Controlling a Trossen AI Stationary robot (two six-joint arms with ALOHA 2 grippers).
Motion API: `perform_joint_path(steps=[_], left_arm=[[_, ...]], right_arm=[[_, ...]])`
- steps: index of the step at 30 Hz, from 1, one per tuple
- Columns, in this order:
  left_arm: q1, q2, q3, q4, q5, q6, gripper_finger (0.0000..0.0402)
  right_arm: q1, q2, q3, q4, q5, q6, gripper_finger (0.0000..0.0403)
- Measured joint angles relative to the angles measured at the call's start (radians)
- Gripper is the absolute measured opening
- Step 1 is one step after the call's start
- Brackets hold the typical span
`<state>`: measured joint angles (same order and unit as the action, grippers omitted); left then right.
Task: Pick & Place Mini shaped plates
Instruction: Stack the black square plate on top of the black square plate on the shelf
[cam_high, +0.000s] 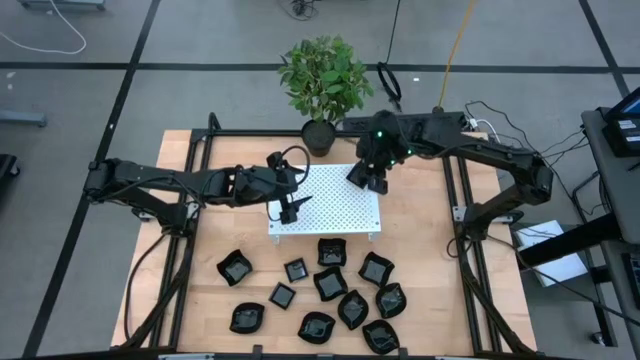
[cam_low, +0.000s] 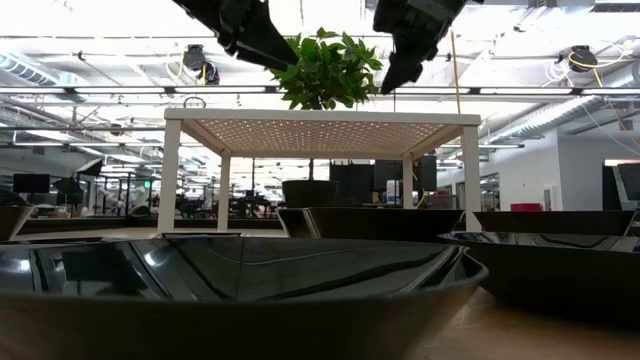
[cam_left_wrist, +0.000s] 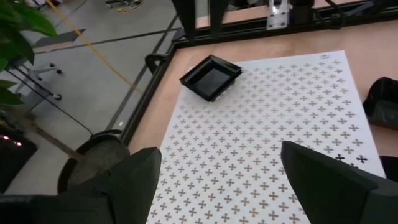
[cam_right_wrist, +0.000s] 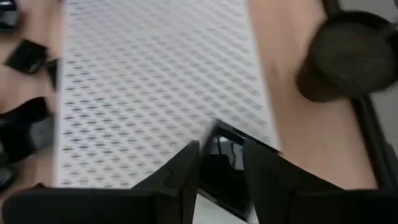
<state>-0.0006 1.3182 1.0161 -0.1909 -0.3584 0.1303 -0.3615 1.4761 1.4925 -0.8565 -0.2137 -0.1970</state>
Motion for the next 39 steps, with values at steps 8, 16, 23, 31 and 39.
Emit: perform_joint_path(steps=[8, 16, 23, 31, 39], left_arm=[[0.000, -0.011, 0.000, -0.036, -0.027, -0.004, 0.0335], [0.011, -0.106, 0.001, -0.156, -0.061, -0.085, 0.0335], [0.019, -0.228, -0.131, -0.071, -0.064, -0.144, 0.0335], [0.040, -0.446, -0.404, 0.237, -0.036, -0.242, 0.0335], [0.039, -0.573, -0.574, 0.513, 0.112, -0.270, 0.0335]], right_arm=[[0.129, -0.109, -0.127, 0.081, 0.002, 0.075, 0.0096], [0.175, -0.435, -0.473, 0.318, 0.073, 0.249, 0.0089], [0.218, -0.767, -0.802, 0.613, 0.090, 0.339, 0.0088], [0.226, -0.985, -1.018, 0.854, 0.087, 0.326, 0.0089], [0.226, -1.042, -1.070, 0.884, 0.070, 0.278, 0.0089]])
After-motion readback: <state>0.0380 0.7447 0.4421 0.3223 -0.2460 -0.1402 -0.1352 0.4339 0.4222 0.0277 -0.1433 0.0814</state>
